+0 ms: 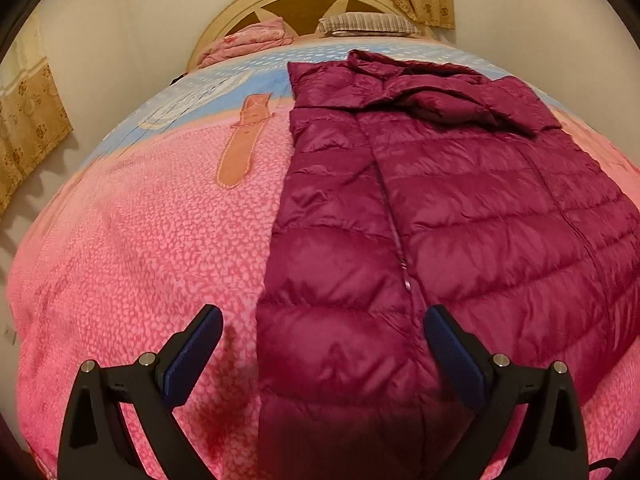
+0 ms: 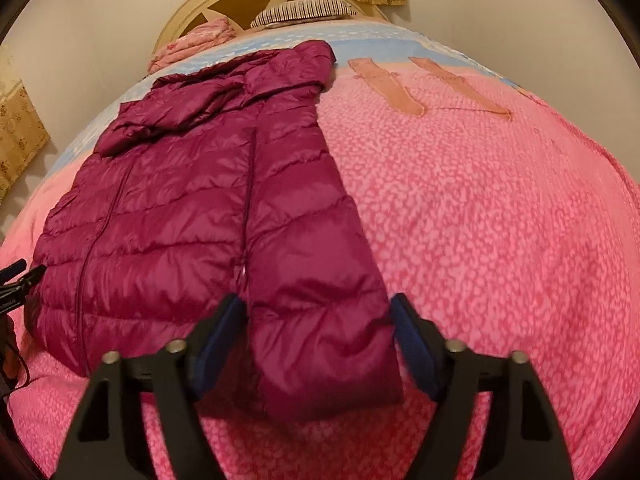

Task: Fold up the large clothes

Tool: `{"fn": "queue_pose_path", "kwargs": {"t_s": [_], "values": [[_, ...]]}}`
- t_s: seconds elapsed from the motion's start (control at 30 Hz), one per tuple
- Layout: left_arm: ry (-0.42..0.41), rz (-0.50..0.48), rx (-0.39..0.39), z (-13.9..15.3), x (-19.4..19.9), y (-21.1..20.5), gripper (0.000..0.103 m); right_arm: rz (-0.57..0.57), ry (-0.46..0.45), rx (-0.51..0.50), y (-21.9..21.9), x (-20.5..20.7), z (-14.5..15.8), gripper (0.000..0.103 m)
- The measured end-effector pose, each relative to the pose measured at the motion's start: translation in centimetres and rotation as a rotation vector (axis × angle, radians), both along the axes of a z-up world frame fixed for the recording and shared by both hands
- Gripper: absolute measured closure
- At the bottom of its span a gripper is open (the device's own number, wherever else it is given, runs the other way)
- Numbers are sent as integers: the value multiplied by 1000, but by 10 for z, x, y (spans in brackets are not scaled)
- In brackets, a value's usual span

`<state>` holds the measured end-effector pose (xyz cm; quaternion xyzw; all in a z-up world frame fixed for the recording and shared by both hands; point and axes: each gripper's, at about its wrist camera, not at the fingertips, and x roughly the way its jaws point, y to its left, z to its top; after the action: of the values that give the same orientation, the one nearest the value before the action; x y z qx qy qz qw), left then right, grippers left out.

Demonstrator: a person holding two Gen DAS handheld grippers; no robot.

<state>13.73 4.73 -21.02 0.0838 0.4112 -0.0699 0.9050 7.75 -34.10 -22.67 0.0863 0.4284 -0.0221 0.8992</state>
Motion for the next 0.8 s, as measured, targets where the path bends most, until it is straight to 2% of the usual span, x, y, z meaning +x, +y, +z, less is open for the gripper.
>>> {"fn": "queue_pose_path", "kwargs": {"t_s": [0.03,0.07,0.1,0.17,0.2,0.3,0.47,0.67,0.8], "values": [[3,-24,-10,1,-2,-3,29,8,-3,10,0,-1,0,53],[12,-50,-25,1,-3,-5,42,26,-8,29,2,-2,1,63],[8,-65,-32,1,-6,-8,57,46,-12,49,3,-2,2,81],[-13,-82,-27,4,-10,-12,83,58,-21,49,8,-2,2,89],[-22,-77,-23,6,-11,-12,91,60,-27,44,10,-3,3,92],[-60,-67,-67,21,-16,-3,98,68,-76,42,13,-11,13,95],[-169,-99,-73,63,-41,4,100,75,-200,68,10,-37,60,96],[-338,-151,-123,139,-84,16,100,90,-376,52,17,-82,135,97],[-438,-152,-160,180,-101,25,100,98,-513,23,24,-106,187,97]]}}
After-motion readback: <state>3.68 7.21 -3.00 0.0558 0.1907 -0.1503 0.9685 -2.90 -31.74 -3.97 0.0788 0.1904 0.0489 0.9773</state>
